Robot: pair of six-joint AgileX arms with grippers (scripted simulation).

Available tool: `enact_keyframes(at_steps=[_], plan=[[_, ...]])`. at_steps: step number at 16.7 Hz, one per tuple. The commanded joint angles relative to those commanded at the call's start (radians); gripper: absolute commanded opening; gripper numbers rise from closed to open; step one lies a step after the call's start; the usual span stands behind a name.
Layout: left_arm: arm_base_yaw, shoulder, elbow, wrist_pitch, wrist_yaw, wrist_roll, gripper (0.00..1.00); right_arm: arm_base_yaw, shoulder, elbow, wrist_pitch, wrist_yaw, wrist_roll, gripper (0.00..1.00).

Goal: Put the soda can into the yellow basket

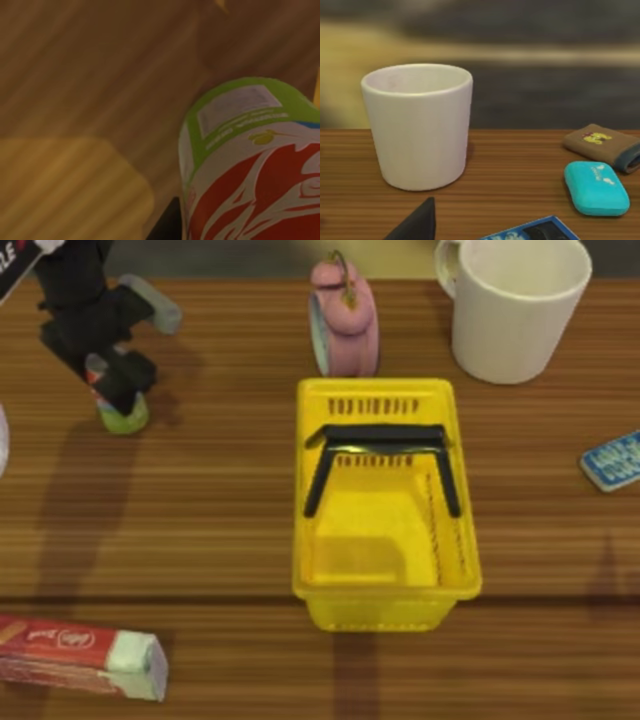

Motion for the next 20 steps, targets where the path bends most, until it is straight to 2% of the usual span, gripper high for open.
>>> enact_keyframes(at_steps=[3,7,10,16,20], plan=[[0.003,-0.021,-0.041,0.089,0.053,-0.031,0.00,0.000,0.000,0.000,0.000,0.000,0.000,1.00],[0.009,-0.084,-0.157,0.360,0.196,-0.122,0.00,0.000,0.000,0.000,0.000,0.000,0.000,1.00],[0.008,-0.157,-0.278,0.667,0.343,-0.212,0.00,0.000,0.000,0.000,0.000,0.000,0.000,1.00],[-0.022,-0.345,-0.565,1.366,0.677,-0.395,0.00,0.000,0.000,0.000,0.000,0.000,0.000,1.00],[-0.069,-0.452,-0.751,1.710,0.892,-0.492,0.00,0.000,0.000,0.000,0.000,0.000,0.000,1.00]])
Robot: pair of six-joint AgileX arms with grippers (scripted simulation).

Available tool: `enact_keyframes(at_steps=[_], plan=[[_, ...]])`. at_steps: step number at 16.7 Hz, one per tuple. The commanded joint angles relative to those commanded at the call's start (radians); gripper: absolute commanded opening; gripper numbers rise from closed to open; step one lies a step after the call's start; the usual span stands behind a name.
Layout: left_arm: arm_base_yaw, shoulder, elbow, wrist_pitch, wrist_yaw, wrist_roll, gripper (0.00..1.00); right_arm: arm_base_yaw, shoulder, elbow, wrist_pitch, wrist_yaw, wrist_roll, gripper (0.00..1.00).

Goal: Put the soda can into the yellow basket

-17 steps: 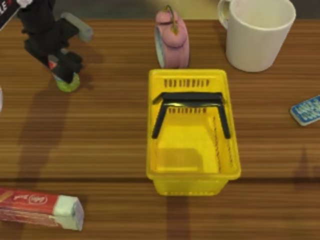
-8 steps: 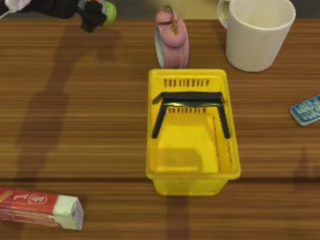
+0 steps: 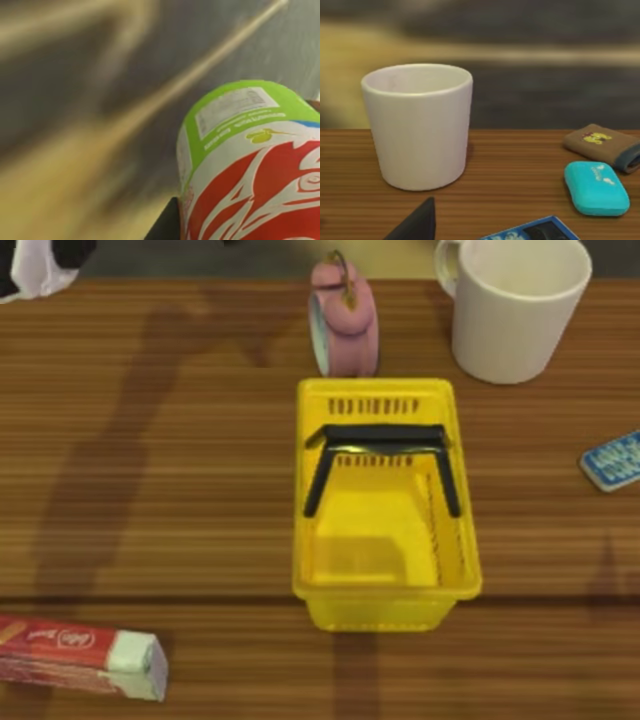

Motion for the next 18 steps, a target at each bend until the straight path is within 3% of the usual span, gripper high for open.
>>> enact_keyframes(at_steps=[5,9,13,18], plan=[[-0.070,-0.089,-0.216,0.269,0.211,-0.096,0.00,0.000,0.000,0.000,0.000,0.000,0.000,1.00],[-0.119,-0.126,-0.347,0.365,0.313,-0.149,0.00,0.000,0.000,0.000,0.000,0.000,0.000,1.00],[-0.146,-0.140,-0.414,0.388,0.356,-0.173,0.00,0.000,0.000,0.000,0.000,0.000,0.000,1.00],[-0.142,-0.135,-0.414,0.388,0.356,-0.172,0.00,0.000,0.000,0.000,0.000,0.000,0.000,1.00]])
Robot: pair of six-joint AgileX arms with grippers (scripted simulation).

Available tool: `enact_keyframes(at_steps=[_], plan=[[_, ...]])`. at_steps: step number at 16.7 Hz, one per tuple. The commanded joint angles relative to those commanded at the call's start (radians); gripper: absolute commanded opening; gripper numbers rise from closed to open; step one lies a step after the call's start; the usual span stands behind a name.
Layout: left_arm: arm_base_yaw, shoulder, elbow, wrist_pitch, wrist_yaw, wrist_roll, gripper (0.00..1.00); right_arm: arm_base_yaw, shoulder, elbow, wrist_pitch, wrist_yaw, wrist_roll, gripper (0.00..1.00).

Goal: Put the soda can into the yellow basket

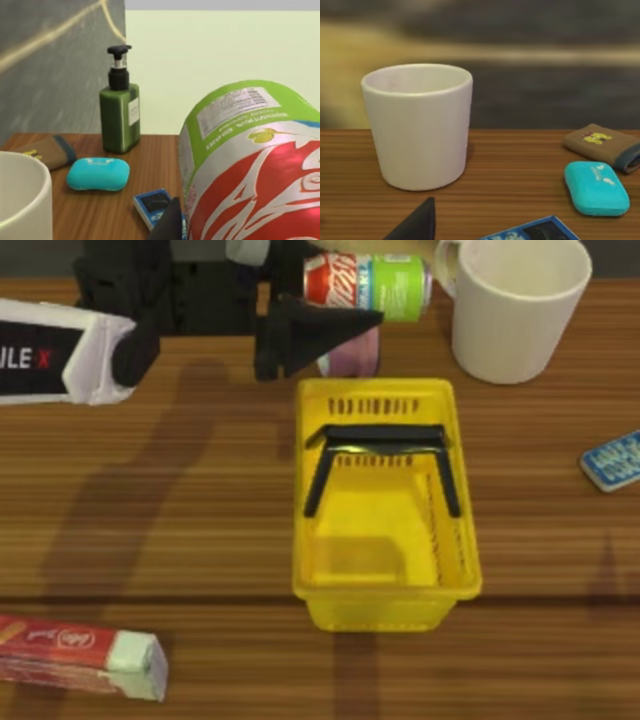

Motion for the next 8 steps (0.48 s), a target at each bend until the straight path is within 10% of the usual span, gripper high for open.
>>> enact_keyframes(at_steps=[8], plan=[[0.016,0.183,-0.063,0.270,0.004,0.000,0.00,0.000,0.000,0.000,0.000,0.000,0.000,1.00]])
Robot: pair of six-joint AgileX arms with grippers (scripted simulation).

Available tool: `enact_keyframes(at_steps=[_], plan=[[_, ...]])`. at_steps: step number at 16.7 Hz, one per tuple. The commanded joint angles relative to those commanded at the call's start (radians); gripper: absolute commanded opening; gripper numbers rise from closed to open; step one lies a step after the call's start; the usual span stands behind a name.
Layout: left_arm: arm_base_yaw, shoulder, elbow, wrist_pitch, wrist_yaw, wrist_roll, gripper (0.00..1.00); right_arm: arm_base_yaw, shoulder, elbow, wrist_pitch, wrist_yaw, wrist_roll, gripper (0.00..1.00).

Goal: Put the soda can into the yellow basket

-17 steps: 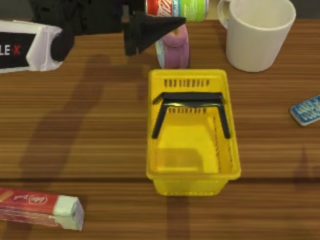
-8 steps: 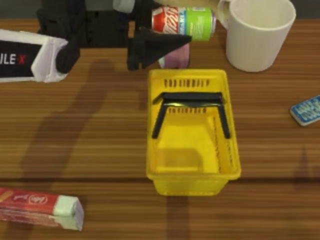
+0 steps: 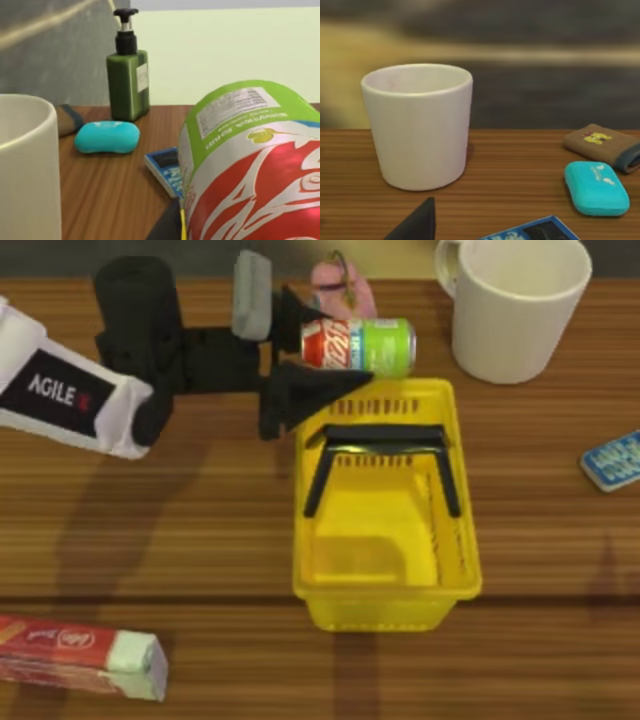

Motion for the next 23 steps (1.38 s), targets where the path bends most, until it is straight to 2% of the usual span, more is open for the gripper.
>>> enact_keyframes(at_steps=[3,7,20,23], plan=[[0.004,0.057,-0.027,0.066,0.000,-0.006,0.00,0.000,0.000,0.000,0.000,0.000,0.000,1.00],[0.004,0.058,-0.028,0.068,0.000,-0.006,0.00,0.000,0.000,0.000,0.000,0.000,0.000,1.00],[0.004,0.058,-0.028,0.068,0.000,-0.006,0.98,0.000,0.000,0.000,0.000,0.000,0.000,1.00],[0.004,0.058,-0.028,0.068,0.000,-0.006,1.00,0.000,0.000,0.000,0.000,0.000,0.000,1.00]])
